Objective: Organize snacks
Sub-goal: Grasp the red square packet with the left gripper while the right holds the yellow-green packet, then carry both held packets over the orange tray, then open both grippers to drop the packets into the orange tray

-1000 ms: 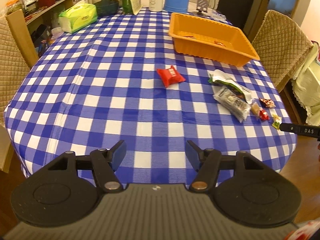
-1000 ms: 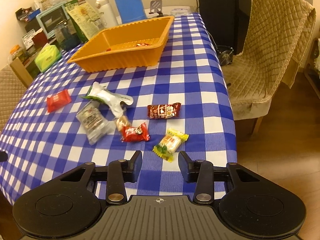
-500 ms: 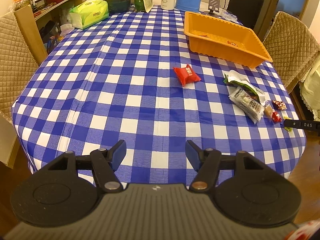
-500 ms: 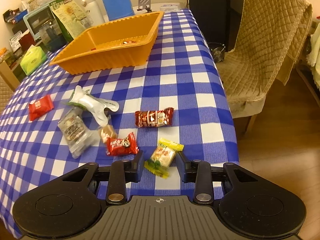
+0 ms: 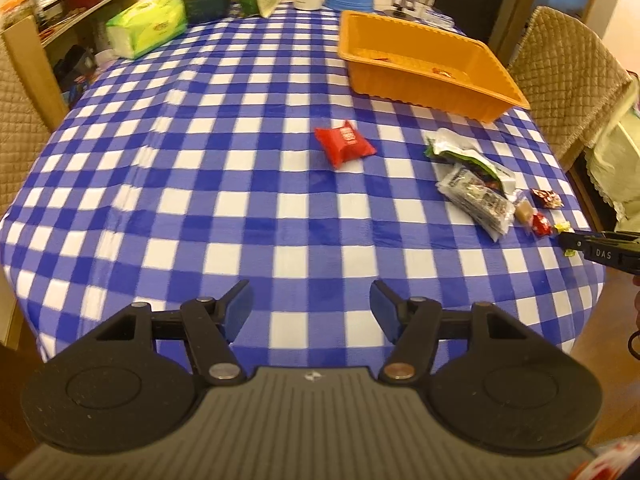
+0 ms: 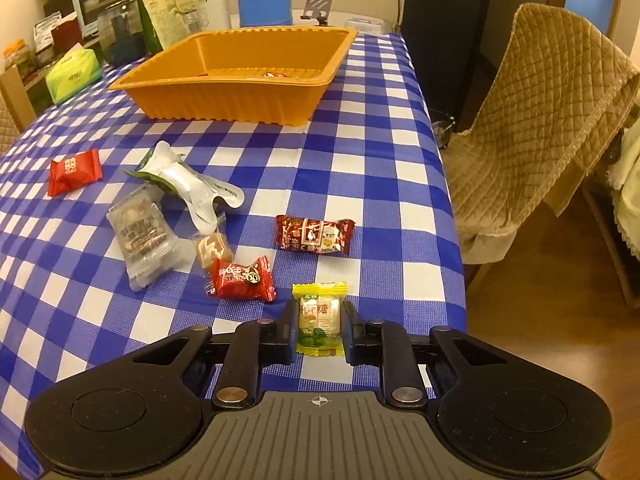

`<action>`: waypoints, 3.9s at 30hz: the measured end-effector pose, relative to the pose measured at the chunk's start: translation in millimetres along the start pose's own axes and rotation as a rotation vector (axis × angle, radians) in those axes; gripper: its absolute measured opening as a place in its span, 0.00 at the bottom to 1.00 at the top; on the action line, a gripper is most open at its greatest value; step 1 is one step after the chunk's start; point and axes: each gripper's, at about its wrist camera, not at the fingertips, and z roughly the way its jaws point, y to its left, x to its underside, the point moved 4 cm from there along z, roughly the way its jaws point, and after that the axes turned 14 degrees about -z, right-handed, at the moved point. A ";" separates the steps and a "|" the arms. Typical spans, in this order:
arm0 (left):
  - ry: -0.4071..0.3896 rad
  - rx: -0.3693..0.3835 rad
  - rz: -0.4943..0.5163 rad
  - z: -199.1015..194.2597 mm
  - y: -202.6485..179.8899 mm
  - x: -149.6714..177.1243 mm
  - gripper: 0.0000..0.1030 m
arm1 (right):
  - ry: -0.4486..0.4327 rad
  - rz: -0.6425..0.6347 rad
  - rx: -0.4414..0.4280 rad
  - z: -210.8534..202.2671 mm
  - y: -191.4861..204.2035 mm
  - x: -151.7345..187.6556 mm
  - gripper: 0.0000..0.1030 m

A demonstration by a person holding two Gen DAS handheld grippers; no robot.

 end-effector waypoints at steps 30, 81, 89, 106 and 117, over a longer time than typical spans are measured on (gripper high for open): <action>-0.061 0.063 0.473 105.8 -66.2 -96.3 0.46 | -0.068 0.264 0.018 -50.8 -37.1 -23.2 0.21; -0.084 0.259 0.314 80.9 -134.4 -204.9 0.20 | -0.200 0.166 -0.181 23.4 -1.0 -195.0 0.21; -0.084 0.262 0.298 104.0 -157.3 -233.2 0.20 | -0.203 0.193 -0.184 49.6 -11.9 -221.2 0.21; -0.014 0.219 0.237 176.8 -181.0 -273.7 0.20 | -0.149 0.214 -0.131 111.0 -33.3 -258.3 0.21; 0.035 0.212 0.239 211.1 -197.4 -277.2 0.21 | -0.111 0.240 -0.094 133.0 -49.4 -257.3 0.21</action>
